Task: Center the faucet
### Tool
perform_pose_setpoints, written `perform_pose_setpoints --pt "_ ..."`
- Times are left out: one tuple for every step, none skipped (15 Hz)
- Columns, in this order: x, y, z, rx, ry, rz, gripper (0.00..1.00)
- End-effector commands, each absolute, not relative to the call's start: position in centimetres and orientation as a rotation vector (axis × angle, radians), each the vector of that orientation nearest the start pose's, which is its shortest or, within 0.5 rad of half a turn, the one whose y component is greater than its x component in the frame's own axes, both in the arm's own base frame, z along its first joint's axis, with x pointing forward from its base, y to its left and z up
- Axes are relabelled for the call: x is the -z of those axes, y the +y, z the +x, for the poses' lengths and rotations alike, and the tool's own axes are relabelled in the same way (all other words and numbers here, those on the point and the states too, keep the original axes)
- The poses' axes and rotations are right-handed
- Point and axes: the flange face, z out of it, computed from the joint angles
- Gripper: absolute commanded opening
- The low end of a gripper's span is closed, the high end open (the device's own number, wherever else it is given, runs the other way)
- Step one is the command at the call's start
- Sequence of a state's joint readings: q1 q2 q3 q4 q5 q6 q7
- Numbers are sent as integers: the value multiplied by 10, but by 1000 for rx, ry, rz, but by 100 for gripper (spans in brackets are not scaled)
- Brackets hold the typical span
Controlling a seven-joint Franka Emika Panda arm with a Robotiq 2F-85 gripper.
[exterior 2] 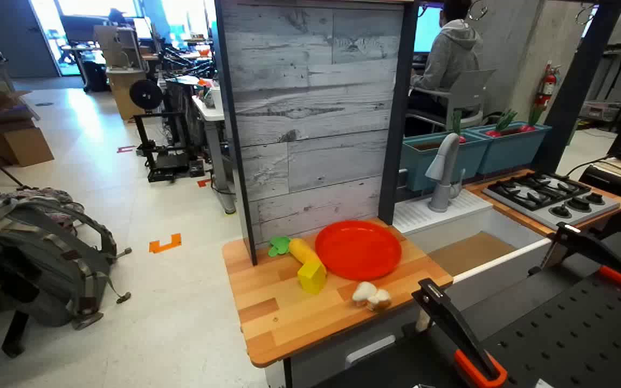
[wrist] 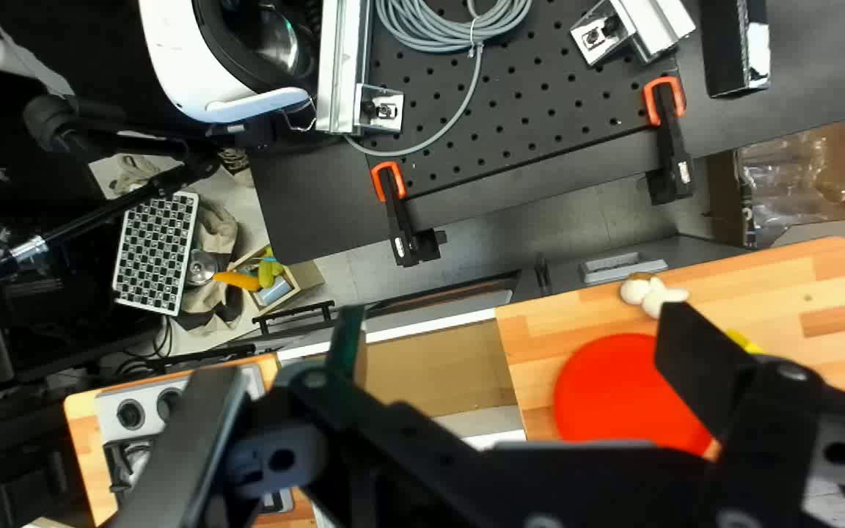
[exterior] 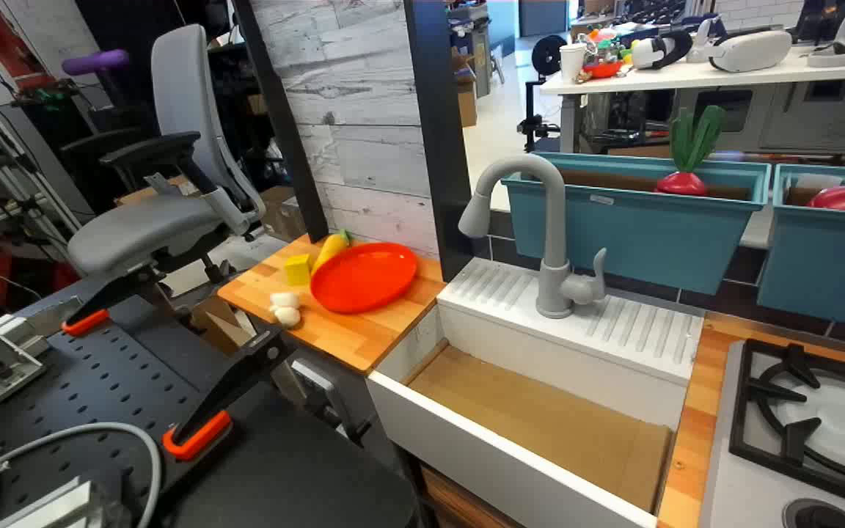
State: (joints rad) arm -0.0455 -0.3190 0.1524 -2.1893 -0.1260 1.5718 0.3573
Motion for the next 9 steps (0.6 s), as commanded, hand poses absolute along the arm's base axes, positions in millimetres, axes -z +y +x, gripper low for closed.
perform_pose_setpoints --pt "-496 36 423 -433 411 -3324 100" --pt "-496 36 423 -433 411 -3324 100" --pt "-496 36 423 -433 411 -3324 100" --pt "-496 36 423 -433 411 -3324 100" --pt "-494 34 425 -387 474 -3332 100" --pt "-488 29 429 -358 521 -3337 100" --pt "-484 24 433 -309 562 -3346 100" --pt "-476 17 438 -281 607 -3346 100" --pt "-470 11 443 -238 646 -3351 100"
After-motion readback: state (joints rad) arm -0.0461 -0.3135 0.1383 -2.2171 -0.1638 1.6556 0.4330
